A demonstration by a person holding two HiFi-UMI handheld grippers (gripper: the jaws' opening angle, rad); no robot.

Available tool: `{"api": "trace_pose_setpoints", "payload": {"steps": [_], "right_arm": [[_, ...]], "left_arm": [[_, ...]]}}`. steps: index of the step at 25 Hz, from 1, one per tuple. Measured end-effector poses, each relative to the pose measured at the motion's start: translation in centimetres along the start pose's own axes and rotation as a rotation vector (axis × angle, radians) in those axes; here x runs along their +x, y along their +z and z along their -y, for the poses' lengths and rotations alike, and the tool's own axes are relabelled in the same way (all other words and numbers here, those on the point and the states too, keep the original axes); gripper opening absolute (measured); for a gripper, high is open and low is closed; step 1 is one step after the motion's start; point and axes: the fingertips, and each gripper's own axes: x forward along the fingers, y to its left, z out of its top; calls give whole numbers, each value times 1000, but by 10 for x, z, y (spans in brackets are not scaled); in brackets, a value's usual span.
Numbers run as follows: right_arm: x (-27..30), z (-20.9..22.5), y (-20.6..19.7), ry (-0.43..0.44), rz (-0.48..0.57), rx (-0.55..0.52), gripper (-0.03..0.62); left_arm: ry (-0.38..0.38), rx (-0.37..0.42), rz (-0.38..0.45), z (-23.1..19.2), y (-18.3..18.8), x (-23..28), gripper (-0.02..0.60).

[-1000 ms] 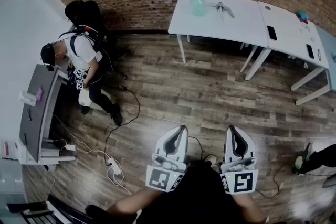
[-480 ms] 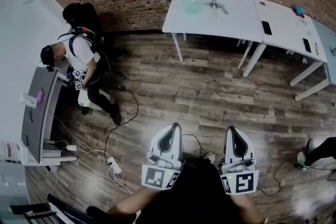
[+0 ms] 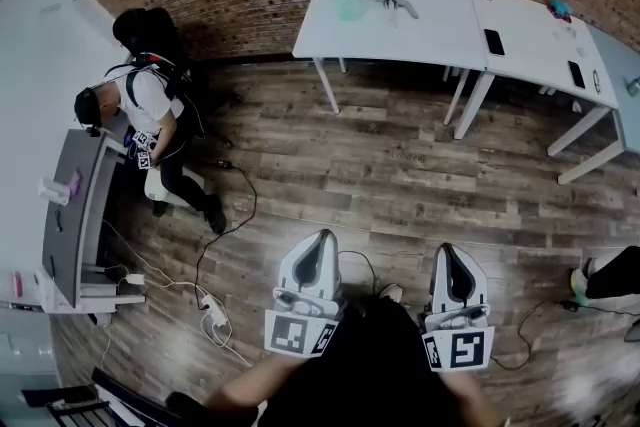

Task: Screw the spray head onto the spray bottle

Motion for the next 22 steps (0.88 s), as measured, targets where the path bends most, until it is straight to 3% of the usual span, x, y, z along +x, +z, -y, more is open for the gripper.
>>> {"api": "trace_pose_setpoints", "payload": {"steps": [3,11,22], "right_arm": [[-8,5,0,13,10,2,8],[-25,12,-11,9,-25,9,8],[10,-3,-19,-16,-57,6,8]], "left_arm": [[-16,59,8,13,2,0,2],[-44,3,-3,37,-5,4,2],[-118,-47,-52,18,-25,26,2]]}}
